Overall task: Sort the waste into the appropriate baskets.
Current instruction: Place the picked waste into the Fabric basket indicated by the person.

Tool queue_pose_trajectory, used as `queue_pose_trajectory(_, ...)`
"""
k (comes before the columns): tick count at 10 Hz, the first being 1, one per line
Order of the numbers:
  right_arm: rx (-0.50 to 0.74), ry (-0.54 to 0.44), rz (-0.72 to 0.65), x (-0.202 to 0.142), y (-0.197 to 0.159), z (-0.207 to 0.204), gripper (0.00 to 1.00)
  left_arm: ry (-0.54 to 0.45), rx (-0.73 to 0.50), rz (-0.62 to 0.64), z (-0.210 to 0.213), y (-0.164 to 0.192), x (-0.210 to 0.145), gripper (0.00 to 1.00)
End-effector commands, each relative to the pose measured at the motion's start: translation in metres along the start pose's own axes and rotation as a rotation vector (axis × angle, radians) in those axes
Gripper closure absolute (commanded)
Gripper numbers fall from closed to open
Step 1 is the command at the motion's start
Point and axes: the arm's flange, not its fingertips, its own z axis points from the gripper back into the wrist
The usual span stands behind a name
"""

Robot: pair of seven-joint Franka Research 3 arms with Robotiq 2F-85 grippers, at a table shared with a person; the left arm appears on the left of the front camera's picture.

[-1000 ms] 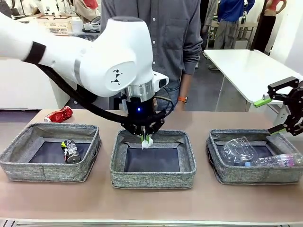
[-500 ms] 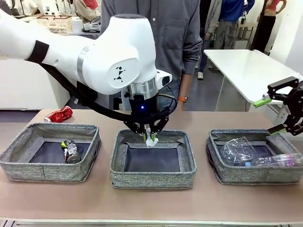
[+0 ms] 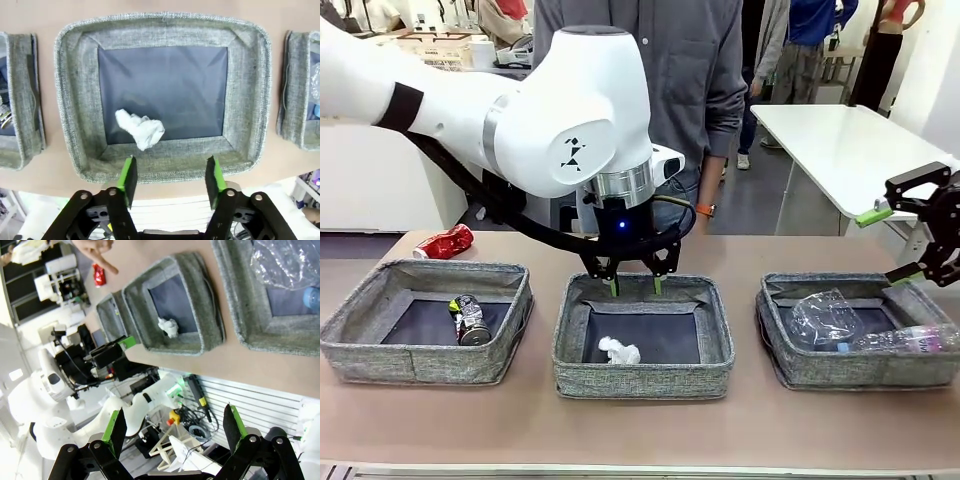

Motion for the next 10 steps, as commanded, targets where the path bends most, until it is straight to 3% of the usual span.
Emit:
queue_pose_trajectory(1, 0.004, -0.002, 0.006, 0.003, 0.002, 0.0, 0.0, 0.007, -0.022, -0.009, 0.004, 0.004, -0.001, 0.0)
queue_pose_trajectory(3, 0.004, -0.002, 0.006, 0.003, 0.002, 0.0, 0.0, 0.014, -0.034, -0.028, 0.007, 0.004, -0.001, 0.0)
queue_pose_trajectory(5, 0.004, -0.002, 0.006, 0.003, 0.002, 0.0, 0.0, 0.028, -0.132, -0.038, 0.021, 0.01, -0.002, 0.0)
queue_pose_trajectory(10, 0.004, -0.002, 0.006, 0.003, 0.002, 0.0, 0.0, 0.055, -0.598, -0.077, 0.093, 0.053, -0.006, 0.0)
